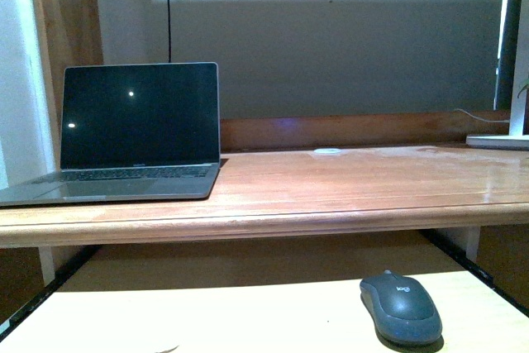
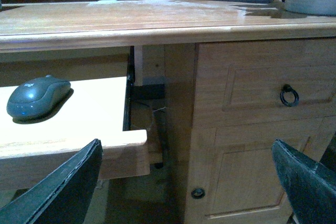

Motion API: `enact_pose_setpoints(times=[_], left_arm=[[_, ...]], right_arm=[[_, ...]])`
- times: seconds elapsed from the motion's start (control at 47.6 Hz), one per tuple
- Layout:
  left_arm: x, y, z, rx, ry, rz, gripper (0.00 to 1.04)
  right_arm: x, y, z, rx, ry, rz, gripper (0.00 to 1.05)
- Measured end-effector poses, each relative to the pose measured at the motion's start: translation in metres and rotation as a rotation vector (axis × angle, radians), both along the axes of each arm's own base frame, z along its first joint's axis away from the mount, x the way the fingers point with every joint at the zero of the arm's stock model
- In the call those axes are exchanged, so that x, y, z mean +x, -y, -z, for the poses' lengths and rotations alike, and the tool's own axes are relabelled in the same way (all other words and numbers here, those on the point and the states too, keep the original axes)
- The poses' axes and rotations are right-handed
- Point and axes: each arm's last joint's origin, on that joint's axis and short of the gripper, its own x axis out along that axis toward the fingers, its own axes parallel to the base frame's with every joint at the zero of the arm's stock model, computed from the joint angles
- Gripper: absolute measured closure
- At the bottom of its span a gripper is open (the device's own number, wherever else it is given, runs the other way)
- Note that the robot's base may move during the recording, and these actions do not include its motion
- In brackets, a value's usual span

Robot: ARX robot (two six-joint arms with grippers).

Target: Place mouse

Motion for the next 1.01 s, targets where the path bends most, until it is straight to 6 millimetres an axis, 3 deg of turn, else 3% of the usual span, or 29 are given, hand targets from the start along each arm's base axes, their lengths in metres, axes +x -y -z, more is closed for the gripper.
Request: enact_pose_setpoints(times=[0.126,0.526,0.757,1.009], left_arm=[[0.000,0.000,0.011,0.000,-0.006,-0.001,1.02],[0.000,0.000,0.010,0.000,-0.002,-0.001,1.02],[0.000,0.000,0.010,0.000,-0.002,0.000,0.63],[0.000,0.000,0.010,0.000,-0.002,0.001,0.21]], right_arm=[[0.000,0.000,0.000,0.000,0.000,-0.001,0.07],[0.000,0.000,0.000,0.000,0.000,0.000,0.07],[0.006,-0.001,0.001,0.090,-0.163,0.114,0.07],[0.036,-0.021,-0.045,0.135,-0.047,0.050,0.07]])
